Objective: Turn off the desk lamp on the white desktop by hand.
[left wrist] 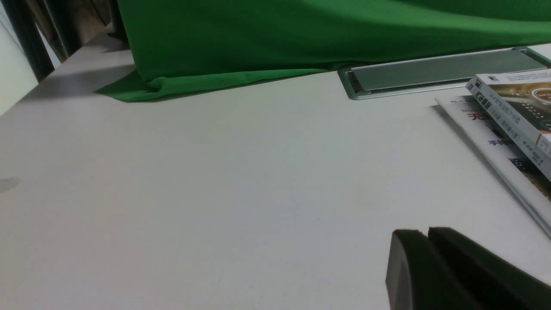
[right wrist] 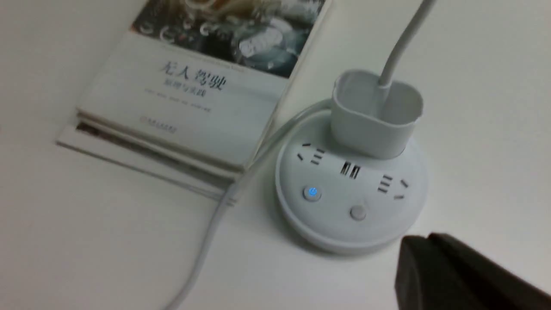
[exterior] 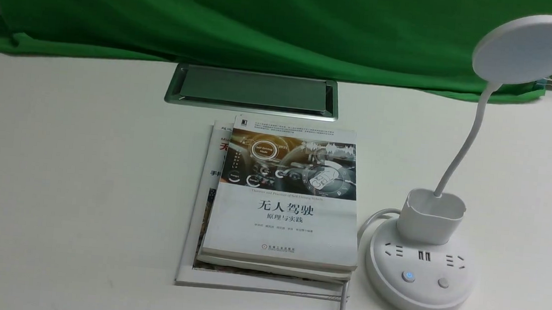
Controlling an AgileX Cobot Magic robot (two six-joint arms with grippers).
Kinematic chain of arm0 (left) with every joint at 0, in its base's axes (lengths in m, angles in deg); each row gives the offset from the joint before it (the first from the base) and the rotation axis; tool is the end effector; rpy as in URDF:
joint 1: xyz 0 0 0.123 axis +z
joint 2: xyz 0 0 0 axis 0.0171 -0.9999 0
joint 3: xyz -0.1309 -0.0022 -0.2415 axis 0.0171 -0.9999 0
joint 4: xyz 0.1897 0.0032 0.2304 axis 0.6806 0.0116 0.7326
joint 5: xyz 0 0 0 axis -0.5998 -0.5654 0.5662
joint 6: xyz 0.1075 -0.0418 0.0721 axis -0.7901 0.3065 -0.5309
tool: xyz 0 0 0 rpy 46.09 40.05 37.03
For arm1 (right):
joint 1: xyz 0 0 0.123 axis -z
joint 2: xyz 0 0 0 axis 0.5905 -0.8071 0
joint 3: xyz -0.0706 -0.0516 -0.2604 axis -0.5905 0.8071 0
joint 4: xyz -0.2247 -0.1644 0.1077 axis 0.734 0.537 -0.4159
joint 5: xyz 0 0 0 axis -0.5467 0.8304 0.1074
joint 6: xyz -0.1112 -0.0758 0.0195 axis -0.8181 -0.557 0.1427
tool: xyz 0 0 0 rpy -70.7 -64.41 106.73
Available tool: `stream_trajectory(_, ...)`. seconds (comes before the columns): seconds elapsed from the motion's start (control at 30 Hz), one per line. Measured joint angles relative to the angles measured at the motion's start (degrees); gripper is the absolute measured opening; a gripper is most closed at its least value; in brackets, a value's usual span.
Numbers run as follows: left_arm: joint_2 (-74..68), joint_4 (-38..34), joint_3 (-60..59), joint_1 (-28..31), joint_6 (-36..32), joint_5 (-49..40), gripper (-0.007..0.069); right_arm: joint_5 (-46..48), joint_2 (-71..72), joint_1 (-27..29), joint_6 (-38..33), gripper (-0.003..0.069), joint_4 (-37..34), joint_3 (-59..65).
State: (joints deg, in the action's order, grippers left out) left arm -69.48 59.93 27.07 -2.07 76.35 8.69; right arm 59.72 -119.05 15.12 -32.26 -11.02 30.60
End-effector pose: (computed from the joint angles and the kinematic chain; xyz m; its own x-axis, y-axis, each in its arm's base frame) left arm 0.1576 -0.0009 0.1812 -0.1571 0.1717 -0.9725 0.0308 0.9851 0.1690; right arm 0.2003 0.0846 0.2911 -0.5760 -0.1961 -0.7935 -0.3827 0.9225 0.0498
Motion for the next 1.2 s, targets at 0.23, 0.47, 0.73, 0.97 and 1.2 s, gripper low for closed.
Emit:
stream_trajectory(0.23, 0.00, 0.00, 0.00, 0.00, 0.10, 0.00, 0.0020, -18.88, 18.17, 9.13, -2.45, 0.0045, 1.14, 20.85)
stream_trajectory(0.47, 0.00, 0.00, 0.00, 0.00, 0.04, 0.00, 0.0020, -30.21, 34.55, 13.67, -5.23, 0.0043, 1.22, 38.32)
stream_trajectory(0.73, 0.00, 0.00, 0.00, 0.00, 0.04, 0.08, 0.0020, -29.85, 39.43, 14.16, -7.03, 0.0044, 1.29, 40.73)
stream_trajectory(0.97, 0.00, 0.00, 0.00, 0.00, 0.04, -0.02, 0.0020, -29.36, 39.47, 14.16, -7.17, 0.0044, 1.29, 40.73)
stream_trajectory(1.2, 0.00, 0.00, 0.00, 0.00, -0.03, -0.02, 0.0020, -29.36, 39.47, 14.16, -7.17, 0.0046, 1.29, 40.73)
